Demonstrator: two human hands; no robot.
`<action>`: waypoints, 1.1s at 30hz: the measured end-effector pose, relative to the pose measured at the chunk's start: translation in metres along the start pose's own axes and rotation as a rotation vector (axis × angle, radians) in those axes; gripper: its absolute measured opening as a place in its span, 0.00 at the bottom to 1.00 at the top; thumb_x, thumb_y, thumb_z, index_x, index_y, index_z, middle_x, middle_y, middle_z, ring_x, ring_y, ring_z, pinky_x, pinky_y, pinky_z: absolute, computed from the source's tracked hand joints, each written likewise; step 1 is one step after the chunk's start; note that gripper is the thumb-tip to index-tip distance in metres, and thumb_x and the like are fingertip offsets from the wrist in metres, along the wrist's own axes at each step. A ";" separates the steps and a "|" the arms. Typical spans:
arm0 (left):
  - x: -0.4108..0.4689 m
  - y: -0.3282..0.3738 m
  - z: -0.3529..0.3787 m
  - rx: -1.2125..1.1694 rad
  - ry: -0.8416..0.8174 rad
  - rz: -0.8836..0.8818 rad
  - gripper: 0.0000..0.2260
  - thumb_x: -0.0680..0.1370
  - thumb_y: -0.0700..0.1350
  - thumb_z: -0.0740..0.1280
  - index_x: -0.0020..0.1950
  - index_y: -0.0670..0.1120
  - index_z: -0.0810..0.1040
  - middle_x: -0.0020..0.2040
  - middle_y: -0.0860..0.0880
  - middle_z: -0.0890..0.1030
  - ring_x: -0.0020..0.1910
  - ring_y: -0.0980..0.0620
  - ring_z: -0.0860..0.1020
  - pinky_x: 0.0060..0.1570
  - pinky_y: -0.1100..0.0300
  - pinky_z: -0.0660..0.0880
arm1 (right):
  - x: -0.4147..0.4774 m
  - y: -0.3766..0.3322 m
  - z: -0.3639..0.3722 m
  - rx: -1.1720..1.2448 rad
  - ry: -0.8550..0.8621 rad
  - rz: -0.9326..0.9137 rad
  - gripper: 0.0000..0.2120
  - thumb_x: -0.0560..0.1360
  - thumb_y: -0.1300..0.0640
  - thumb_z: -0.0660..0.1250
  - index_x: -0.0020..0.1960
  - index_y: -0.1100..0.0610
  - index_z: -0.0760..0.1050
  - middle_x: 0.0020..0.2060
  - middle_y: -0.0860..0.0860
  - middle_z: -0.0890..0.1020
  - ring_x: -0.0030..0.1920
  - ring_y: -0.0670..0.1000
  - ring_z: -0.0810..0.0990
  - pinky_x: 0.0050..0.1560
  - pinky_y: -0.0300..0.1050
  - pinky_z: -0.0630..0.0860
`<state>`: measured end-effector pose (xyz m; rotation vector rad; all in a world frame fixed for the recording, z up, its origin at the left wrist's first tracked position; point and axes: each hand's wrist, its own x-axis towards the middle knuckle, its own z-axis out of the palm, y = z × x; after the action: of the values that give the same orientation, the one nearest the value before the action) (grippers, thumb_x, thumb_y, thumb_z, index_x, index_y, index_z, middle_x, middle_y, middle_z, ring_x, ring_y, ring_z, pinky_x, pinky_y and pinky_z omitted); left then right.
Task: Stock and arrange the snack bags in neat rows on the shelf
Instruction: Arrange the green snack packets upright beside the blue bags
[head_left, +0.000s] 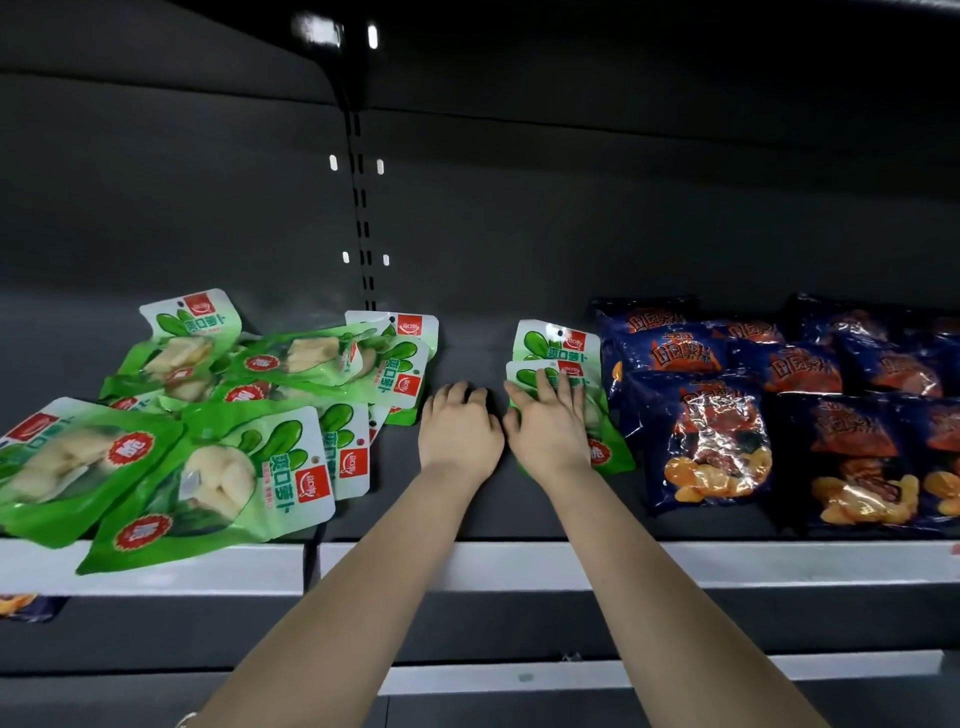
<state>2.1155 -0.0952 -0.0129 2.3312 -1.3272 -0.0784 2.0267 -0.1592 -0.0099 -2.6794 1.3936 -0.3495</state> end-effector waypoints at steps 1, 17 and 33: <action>0.001 0.000 0.000 0.002 0.005 0.000 0.20 0.79 0.45 0.55 0.72 0.47 0.66 0.74 0.45 0.64 0.74 0.45 0.58 0.73 0.53 0.52 | 0.000 0.000 0.000 0.001 -0.003 0.002 0.22 0.80 0.51 0.53 0.75 0.47 0.61 0.76 0.57 0.56 0.76 0.61 0.48 0.74 0.55 0.38; -0.011 -0.057 -0.100 -0.199 0.262 0.022 0.20 0.76 0.36 0.58 0.68 0.42 0.71 0.69 0.44 0.70 0.68 0.44 0.68 0.67 0.57 0.64 | 0.032 -0.097 -0.030 0.376 0.100 -0.117 0.21 0.78 0.56 0.57 0.71 0.52 0.69 0.75 0.56 0.61 0.75 0.55 0.55 0.74 0.53 0.44; -0.066 -0.206 -0.126 0.241 0.105 -0.419 0.21 0.81 0.51 0.51 0.75 0.49 0.60 0.77 0.48 0.58 0.75 0.45 0.55 0.73 0.51 0.51 | 0.044 -0.216 0.016 -0.062 -0.256 -0.353 0.29 0.76 0.34 0.48 0.75 0.43 0.56 0.75 0.56 0.60 0.72 0.68 0.56 0.68 0.71 0.51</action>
<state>2.2791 0.0938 0.0035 2.7432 -0.8180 0.0776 2.2268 -0.0708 0.0237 -2.8910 0.8776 0.0148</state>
